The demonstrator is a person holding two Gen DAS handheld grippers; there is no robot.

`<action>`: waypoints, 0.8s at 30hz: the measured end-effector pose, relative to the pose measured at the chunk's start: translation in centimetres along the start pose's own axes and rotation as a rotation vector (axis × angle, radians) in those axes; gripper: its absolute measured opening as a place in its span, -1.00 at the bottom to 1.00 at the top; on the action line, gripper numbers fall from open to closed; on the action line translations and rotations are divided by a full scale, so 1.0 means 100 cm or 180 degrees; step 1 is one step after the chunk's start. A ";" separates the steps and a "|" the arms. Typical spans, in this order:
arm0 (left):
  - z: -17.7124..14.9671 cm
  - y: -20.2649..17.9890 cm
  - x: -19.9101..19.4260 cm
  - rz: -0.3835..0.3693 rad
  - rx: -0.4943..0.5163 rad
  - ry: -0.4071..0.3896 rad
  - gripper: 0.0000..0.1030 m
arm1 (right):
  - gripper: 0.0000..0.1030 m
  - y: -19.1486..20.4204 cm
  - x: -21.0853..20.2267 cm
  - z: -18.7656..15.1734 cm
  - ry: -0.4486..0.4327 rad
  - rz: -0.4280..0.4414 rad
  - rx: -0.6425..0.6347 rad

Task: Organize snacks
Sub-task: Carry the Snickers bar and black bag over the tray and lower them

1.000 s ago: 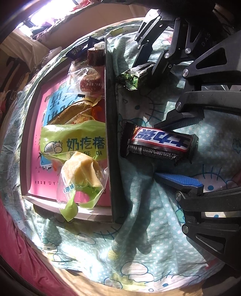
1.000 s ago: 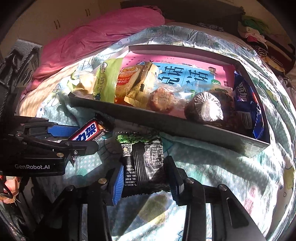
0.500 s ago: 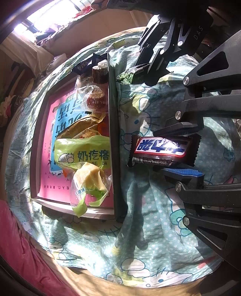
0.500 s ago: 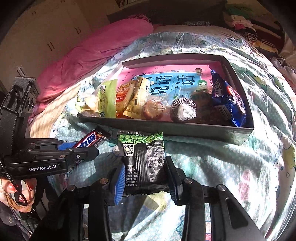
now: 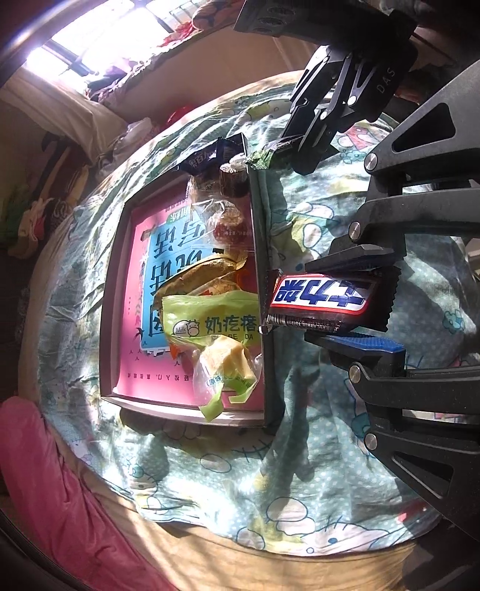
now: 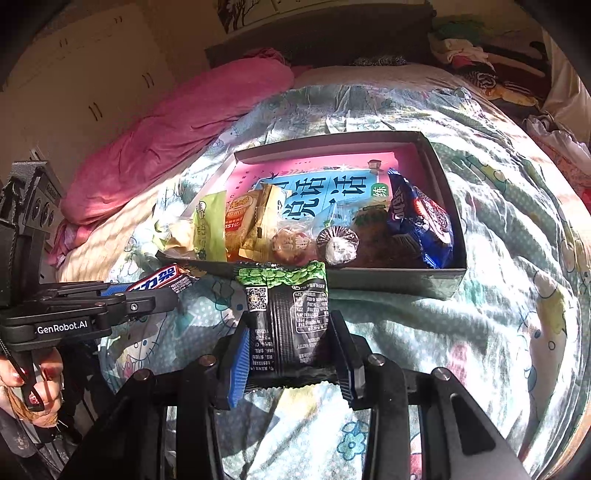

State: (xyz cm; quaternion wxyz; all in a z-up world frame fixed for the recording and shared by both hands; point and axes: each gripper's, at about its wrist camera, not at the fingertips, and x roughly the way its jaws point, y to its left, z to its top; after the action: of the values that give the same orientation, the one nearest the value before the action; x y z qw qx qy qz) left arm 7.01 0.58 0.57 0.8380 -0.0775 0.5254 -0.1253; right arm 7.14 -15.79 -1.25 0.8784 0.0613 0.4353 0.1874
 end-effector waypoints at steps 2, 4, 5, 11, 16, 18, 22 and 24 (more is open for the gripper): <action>0.001 -0.001 -0.003 -0.0004 0.0007 -0.0022 -0.42 | -0.23 -0.001 -0.002 0.001 -0.0021 -0.0013 0.0007; 0.003 -0.003 -0.004 -0.0002 0.0024 -0.0040 -0.42 | -0.23 -0.001 -0.004 0.003 -0.0044 -0.0039 0.0007; 0.003 -0.004 -0.005 -0.0001 0.0033 -0.0050 -0.42 | -0.23 -0.001 -0.004 0.003 -0.0054 -0.0059 -0.0003; 0.012 -0.008 -0.006 -0.0012 0.0044 -0.0092 -0.42 | -0.23 -0.006 -0.007 0.010 -0.0120 -0.0101 0.0015; 0.017 -0.010 -0.004 -0.0009 0.0043 -0.0105 -0.42 | -0.23 -0.007 -0.004 0.015 -0.0132 -0.0106 0.0027; 0.018 -0.011 -0.002 -0.0008 0.0047 -0.0104 -0.42 | -0.23 -0.008 -0.003 0.017 -0.0138 -0.0118 0.0026; 0.022 -0.012 0.001 -0.0009 0.0037 -0.0094 -0.42 | -0.23 -0.011 -0.001 0.022 -0.0149 -0.0120 0.0044; 0.025 -0.012 0.002 -0.0010 0.0044 -0.0094 -0.42 | -0.23 -0.013 0.000 0.024 -0.0156 -0.0113 0.0066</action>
State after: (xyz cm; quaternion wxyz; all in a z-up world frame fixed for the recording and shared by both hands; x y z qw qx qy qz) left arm 9.17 -0.66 1.75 0.8460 -0.0744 0.5120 -0.1291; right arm 9.41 -16.83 -0.13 0.8913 0.0672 0.4166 0.1657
